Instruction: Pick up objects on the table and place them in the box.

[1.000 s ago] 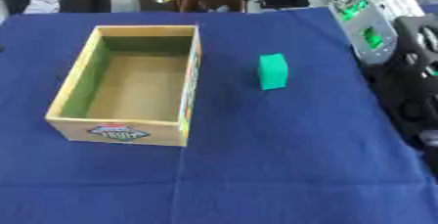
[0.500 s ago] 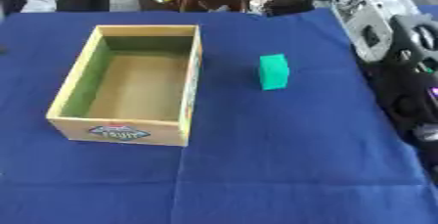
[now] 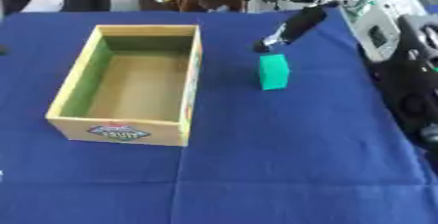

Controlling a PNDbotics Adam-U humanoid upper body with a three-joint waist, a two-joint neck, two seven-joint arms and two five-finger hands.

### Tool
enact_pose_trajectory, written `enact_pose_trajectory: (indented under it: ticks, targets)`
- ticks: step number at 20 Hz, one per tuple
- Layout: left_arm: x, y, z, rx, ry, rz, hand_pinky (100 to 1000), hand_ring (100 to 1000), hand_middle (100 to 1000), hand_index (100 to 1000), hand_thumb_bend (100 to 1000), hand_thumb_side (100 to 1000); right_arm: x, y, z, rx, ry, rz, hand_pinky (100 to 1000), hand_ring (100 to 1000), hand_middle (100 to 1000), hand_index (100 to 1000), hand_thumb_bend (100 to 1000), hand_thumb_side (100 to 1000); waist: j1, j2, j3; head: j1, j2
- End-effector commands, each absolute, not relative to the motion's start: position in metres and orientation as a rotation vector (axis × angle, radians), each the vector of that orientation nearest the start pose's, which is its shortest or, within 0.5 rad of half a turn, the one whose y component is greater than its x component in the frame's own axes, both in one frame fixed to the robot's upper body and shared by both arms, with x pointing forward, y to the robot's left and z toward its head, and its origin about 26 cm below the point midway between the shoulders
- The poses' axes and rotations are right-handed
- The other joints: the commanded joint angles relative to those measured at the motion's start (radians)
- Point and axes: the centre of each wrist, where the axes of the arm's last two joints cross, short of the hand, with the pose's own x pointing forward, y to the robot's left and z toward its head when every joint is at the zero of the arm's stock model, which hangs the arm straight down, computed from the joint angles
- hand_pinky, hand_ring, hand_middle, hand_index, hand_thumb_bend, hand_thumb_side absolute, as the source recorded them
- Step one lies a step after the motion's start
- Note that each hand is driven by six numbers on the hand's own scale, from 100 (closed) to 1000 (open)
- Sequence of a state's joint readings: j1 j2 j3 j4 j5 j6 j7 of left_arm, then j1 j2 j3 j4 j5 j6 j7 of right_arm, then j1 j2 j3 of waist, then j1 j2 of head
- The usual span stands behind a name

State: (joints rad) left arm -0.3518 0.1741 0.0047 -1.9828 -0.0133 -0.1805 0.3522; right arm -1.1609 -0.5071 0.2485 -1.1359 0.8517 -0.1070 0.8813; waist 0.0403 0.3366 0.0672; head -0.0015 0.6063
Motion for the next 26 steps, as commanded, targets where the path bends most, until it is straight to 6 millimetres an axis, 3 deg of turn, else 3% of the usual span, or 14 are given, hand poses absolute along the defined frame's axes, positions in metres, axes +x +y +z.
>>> enact_pose_trajectory:
  ticks: [1,6,10,14,20,26]
  targets:
    - [0.305,0.233,0.206,0.165,-2.532,0.17,504,717,872,752,100,968,0.46,-0.23,0.34,-0.874,-1.164,1.843,932,971,952,1000,464,513,-0.001,-0.018,0.0,0.0,-0.003]
    - [0.305,0.233,0.206,0.165,-2.532,0.17,504,717,872,752,100,967,0.465,-0.236,0.331,-0.891,-1.093,1.886,927,962,952,1000,429,492,-0.001,-0.018,-0.001,0.0,0.0]
    - [0.305,0.233,0.206,0.161,-2.532,0.169,504,718,873,752,100,967,0.465,-0.239,0.325,-0.89,-1.071,1.907,921,955,956,1000,334,457,0.001,-0.018,-0.002,-0.002,-0.001]
    - [0.305,0.232,0.206,0.157,-2.531,0.167,504,718,873,752,100,966,0.467,-0.24,0.318,-0.88,-1.048,1.915,918,952,955,1000,301,434,0.003,-0.018,0.0,-0.004,-0.003]
    - [0.305,0.231,0.207,0.152,-2.53,0.168,505,719,873,752,100,966,0.471,-0.242,0.304,-0.852,-1.005,1.929,913,945,944,1000,327,429,0.006,-0.015,0.002,-0.007,-0.006]
    - [0.305,0.231,0.207,0.148,-2.532,0.167,506,719,874,752,100,968,0.47,-0.238,0.304,-0.848,-1.02,1.939,905,940,932,1000,341,443,0.007,-0.011,0.004,-0.01,-0.007]
